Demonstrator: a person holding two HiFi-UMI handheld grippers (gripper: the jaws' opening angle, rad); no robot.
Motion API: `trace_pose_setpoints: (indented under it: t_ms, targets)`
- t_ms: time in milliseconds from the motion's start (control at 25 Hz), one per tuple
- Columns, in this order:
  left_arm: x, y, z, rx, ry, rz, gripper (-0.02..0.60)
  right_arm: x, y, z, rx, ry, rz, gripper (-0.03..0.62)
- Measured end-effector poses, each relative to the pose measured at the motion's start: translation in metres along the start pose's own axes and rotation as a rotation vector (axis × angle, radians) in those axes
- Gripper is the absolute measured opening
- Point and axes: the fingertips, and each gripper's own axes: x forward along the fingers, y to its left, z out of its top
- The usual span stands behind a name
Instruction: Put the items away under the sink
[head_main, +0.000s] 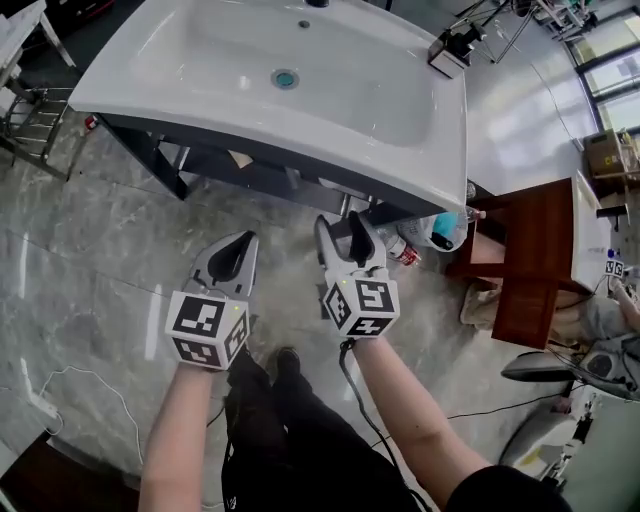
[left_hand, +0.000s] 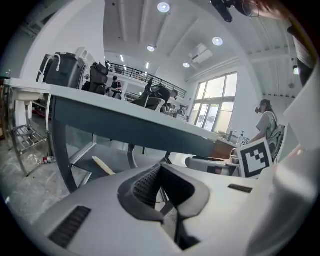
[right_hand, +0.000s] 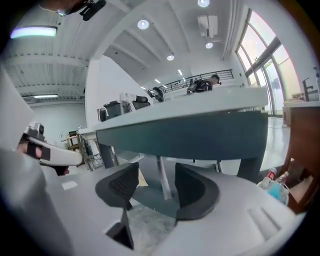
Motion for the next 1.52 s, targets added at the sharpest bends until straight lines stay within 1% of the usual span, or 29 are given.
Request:
trace_pose_setpoints:
  t_ms: [40,160,200,280,360,400,520,640,800,920,1080,1160,1360,1520]
  targets:
    - [-0.004,-0.006,0.009,0.007,-0.006,-0.007,0.009,-0.008,0.006,0.010,-0.003,-0.015,0.010,0.206]
    - [-0.020,-0.027,0.032,0.021,-0.020,-0.033,0.009,-0.029,0.023,0.036,0.029,-0.047,0.051,0.142]
    - [-0.026,-0.034,0.039,0.027,-0.024,-0.045,0.009,-0.035,0.028,0.043,0.046,-0.048,0.065,0.133]
    - [-0.041,-0.046,0.049,0.036,-0.025,-0.069,0.009,-0.049,0.037,0.058,0.065,-0.050,0.080,0.079]
    - [-0.055,-0.055,0.057,0.038,-0.024,-0.084,0.009,-0.063,0.047,0.073,0.057,-0.051,0.087,0.022]
    - [-0.062,-0.058,0.062,0.038,-0.024,-0.092,0.009,-0.069,0.051,0.081,0.048,-0.049,0.093,0.006]
    - [-0.076,-0.069,0.074,0.051,-0.024,-0.129,0.009,-0.087,0.063,0.098,0.032,-0.029,0.113,0.003]
    - [-0.090,-0.074,0.088,0.067,-0.023,-0.160,0.009,-0.104,0.069,0.112,0.033,-0.012,0.093,0.003]
    - [-0.110,-0.068,0.117,0.039,-0.052,-0.165,0.009,-0.122,0.077,0.140,0.016,-0.022,0.056,0.003]
    - [-0.126,-0.064,0.137,0.023,-0.087,-0.183,0.009,-0.136,0.077,0.152,0.011,-0.040,0.024,0.003]
    - [-0.136,-0.063,0.155,0.082,-0.113,-0.221,0.009,-0.145,0.067,0.152,0.036,-0.052,-0.044,0.003]
    - [-0.139,-0.065,0.161,0.099,-0.121,-0.232,0.009,-0.148,0.064,0.148,0.046,-0.047,-0.068,0.003]
    - [-0.142,-0.063,0.173,0.056,-0.151,-0.226,0.009,-0.152,0.054,0.155,0.052,-0.067,-0.101,0.003]
    - [-0.133,-0.062,0.178,0.071,-0.146,-0.213,0.009,-0.148,0.029,0.159,0.085,-0.094,-0.142,0.003]
